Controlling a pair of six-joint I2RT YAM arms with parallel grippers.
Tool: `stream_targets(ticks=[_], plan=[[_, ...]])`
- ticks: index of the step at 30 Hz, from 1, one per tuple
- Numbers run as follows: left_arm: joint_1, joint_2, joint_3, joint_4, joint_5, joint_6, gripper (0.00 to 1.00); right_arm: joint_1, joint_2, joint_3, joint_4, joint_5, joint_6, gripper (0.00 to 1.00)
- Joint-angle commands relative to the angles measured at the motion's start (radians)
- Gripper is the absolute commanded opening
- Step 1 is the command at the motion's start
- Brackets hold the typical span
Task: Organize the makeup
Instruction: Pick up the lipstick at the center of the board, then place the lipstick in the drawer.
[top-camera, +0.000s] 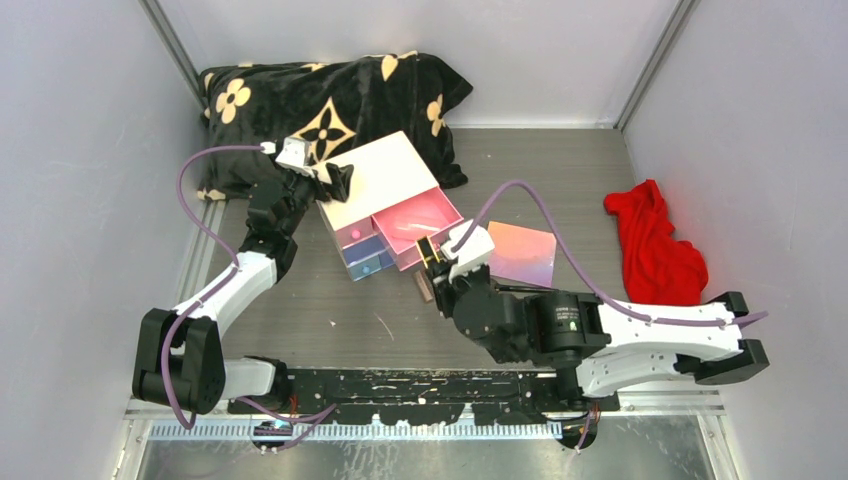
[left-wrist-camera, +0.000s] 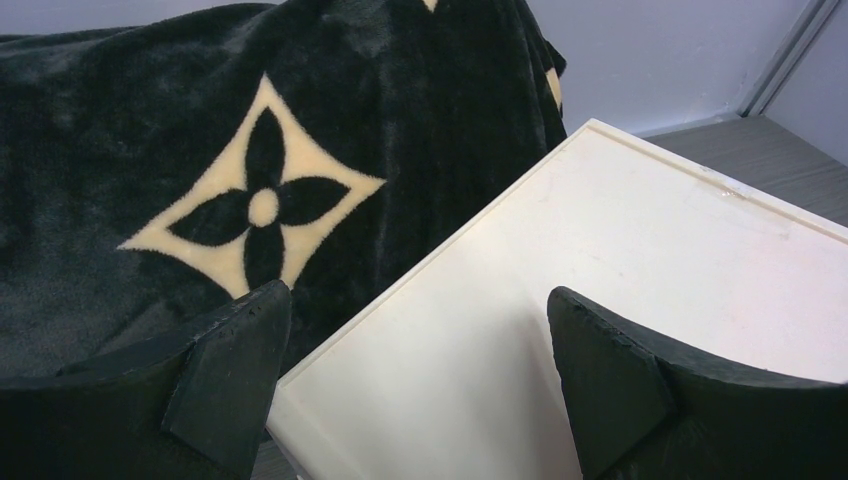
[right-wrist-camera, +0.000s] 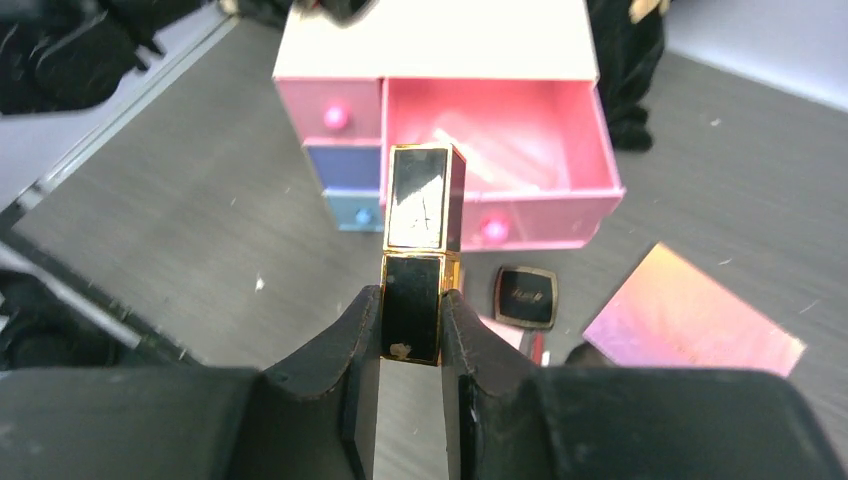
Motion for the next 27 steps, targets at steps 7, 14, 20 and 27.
stream_targets(ticks=[7, 14, 20, 27], plan=[[-0.011, 0.069, -0.081, -0.289, -0.010, 0.065, 1.00, -0.442, 0.095, 0.070, 0.184, -0.381, -0.241, 0.08], [-0.012, 0.074, -0.078, -0.290, -0.015, 0.065, 1.00, -0.594, 0.209, 0.134, 0.240, -0.570, -0.283, 0.09], [-0.011, 0.064, -0.087, -0.283, -0.014, 0.065, 1.00, -0.647, 0.275, 0.165, 0.225, -0.657, -0.264, 0.09], [-0.011, 0.068, -0.083, -0.287, -0.014, 0.065, 1.00, -0.672, 0.255, 0.131, 0.211, -0.656, -0.254, 0.10]])
